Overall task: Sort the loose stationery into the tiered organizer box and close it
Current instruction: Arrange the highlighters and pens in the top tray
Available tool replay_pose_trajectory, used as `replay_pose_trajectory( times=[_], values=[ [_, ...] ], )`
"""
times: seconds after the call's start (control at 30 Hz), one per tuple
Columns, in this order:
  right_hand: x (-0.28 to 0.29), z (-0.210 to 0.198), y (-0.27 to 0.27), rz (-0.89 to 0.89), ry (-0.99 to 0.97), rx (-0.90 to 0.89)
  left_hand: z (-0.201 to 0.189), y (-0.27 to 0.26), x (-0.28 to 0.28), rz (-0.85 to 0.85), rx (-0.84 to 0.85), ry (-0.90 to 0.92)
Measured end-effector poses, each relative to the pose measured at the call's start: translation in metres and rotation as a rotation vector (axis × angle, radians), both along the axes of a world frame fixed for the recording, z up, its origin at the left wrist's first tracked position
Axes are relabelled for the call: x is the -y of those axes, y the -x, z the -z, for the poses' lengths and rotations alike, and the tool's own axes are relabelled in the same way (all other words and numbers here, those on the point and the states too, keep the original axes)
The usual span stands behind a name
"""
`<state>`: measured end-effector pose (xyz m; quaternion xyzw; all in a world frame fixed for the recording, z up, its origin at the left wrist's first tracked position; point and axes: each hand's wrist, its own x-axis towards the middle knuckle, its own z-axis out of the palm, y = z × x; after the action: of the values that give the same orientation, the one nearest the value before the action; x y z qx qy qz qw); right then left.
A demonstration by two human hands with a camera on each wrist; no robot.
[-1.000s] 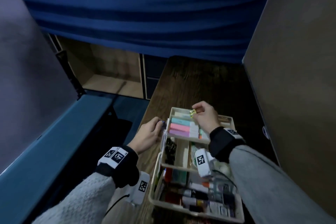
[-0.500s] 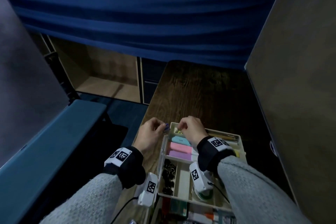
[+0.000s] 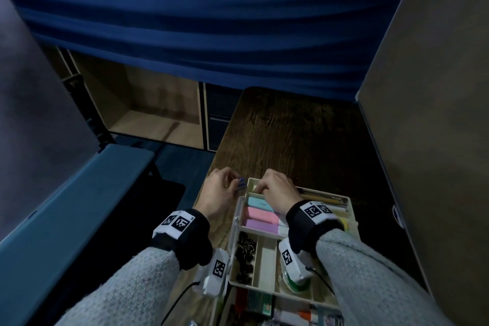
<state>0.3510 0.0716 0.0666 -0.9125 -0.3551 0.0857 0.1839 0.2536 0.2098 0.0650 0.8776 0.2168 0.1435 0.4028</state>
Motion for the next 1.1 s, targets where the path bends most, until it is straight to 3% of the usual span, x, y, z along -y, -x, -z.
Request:
replay_pose_trajectory(
  times=[0.47, 0.6, 0.73, 0.93, 1.1],
  values=[
    [0.021, -0.003, -0.001, -0.037, 0.075, -0.038, -0.007, -0.017, 0.005, 0.208, -0.054, -0.222],
    [0.027, -0.006, 0.002, -0.124, 0.091, -0.062, -0.008, -0.026, 0.01, 0.258, -0.101, -0.379],
    [0.027, -0.004, 0.008, -0.211, 0.208, 0.029, -0.007, -0.032, 0.016, 0.354, -0.079, -0.468],
    [0.026, -0.007, 0.006, -0.209, 0.242, -0.042, -0.005, -0.031, 0.015, 0.485, -0.226, -0.58],
    [0.024, -0.008, 0.008, -0.224, 0.211, -0.079, -0.007, -0.025, 0.015, 0.581, -0.327, -0.775]
  ],
)
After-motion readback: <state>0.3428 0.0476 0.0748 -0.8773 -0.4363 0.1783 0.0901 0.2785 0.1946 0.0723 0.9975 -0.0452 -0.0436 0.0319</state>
